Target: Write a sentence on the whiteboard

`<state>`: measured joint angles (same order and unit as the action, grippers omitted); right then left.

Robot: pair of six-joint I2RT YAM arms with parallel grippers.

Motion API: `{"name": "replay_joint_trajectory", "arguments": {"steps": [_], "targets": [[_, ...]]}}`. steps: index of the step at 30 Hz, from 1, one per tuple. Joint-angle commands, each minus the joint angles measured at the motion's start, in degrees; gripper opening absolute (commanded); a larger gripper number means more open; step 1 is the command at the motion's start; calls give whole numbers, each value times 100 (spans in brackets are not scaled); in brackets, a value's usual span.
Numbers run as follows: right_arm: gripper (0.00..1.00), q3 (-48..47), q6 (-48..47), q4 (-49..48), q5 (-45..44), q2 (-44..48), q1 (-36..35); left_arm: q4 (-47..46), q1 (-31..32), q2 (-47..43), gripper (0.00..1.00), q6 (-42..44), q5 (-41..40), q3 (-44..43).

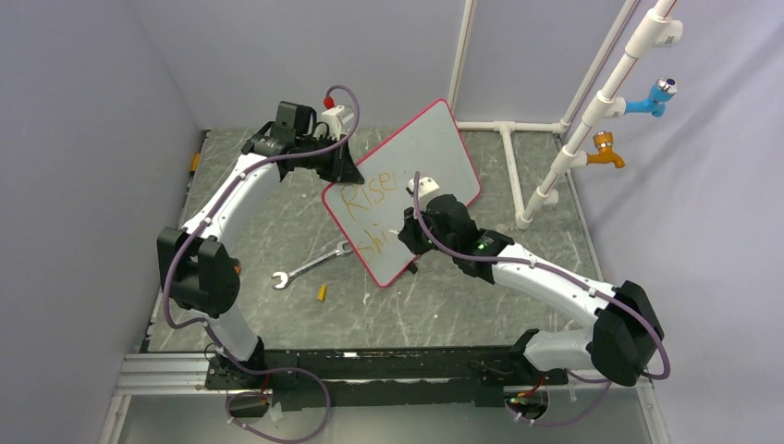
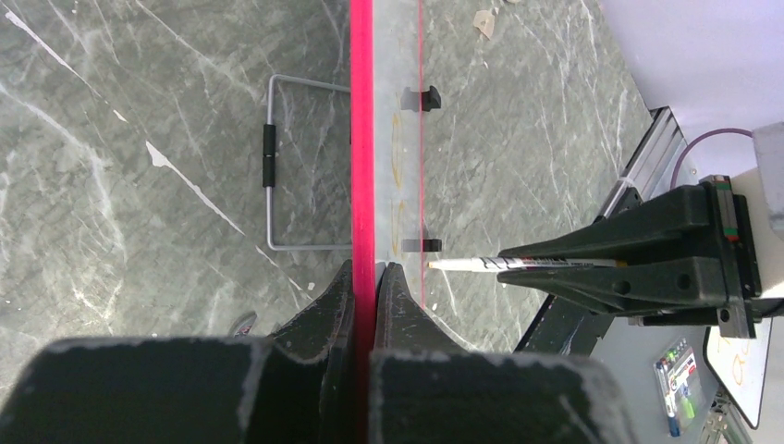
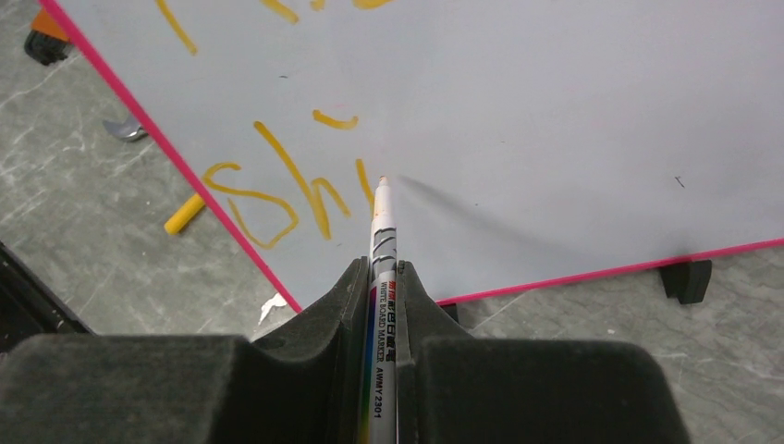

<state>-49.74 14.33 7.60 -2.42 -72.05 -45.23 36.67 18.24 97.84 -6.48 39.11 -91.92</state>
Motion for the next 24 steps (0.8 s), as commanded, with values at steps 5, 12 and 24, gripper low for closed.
{"name": "replay_joint_trajectory", "arguments": {"steps": [5,12,24], "targets": [[0,-270,97,-325,89,-156,164,74,169,105,0,1100,-1146,97],[0,-409,88,-332,171,-271,180,80,169,77,0,1099,-1169,104],[0,-460,88,-326,210,-482,186,78,180,60,0,1098,-1257,113]]}}
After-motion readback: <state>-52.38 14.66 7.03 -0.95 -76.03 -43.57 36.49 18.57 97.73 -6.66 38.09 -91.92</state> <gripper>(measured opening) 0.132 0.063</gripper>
